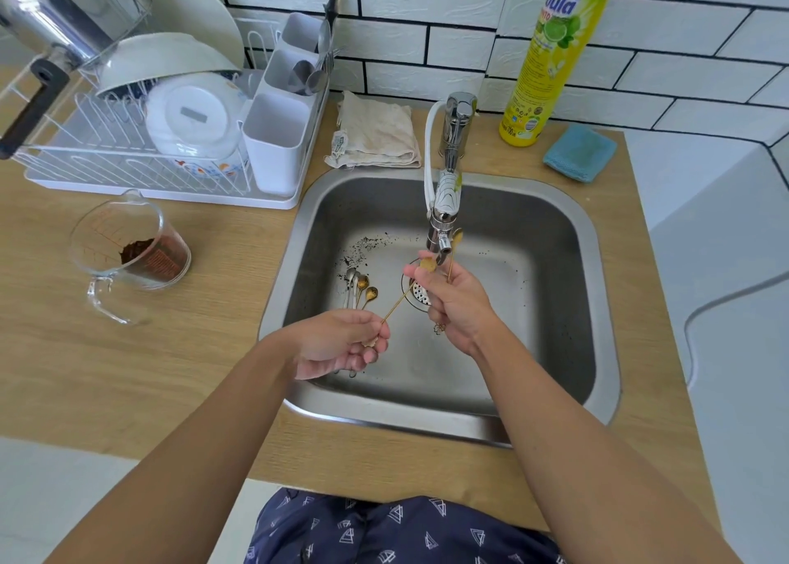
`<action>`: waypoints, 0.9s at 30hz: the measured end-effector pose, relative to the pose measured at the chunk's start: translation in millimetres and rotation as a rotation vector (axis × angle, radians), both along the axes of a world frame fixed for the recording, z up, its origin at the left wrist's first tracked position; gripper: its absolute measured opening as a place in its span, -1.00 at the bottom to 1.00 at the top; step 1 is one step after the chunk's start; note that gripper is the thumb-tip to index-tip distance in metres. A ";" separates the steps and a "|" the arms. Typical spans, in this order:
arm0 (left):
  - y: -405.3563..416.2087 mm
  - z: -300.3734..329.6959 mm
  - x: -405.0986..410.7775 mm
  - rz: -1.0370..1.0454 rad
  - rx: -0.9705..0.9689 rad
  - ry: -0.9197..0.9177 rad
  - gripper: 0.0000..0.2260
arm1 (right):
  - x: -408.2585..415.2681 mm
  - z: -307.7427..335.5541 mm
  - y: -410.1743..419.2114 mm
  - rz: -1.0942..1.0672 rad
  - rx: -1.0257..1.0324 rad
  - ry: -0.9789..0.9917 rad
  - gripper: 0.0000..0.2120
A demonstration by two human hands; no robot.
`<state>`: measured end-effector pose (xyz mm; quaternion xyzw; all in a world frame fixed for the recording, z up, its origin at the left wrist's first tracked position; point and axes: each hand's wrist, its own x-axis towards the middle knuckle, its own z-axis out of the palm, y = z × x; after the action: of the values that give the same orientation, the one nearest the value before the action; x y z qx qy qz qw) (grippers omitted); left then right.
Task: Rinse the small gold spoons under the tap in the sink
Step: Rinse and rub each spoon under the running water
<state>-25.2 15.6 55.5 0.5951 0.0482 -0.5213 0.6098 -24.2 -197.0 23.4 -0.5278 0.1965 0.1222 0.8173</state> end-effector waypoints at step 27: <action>-41.9 -17.2 12.1 0.192 0.055 -0.177 -0.88 | -9.6 -1.9 -24.7 -0.307 -0.298 0.014 -0.91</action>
<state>-13.1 -26.3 38.3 0.6478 0.0650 -0.4046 0.6422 -33.7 -221.7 21.5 -0.6060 0.2959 -0.0305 0.7378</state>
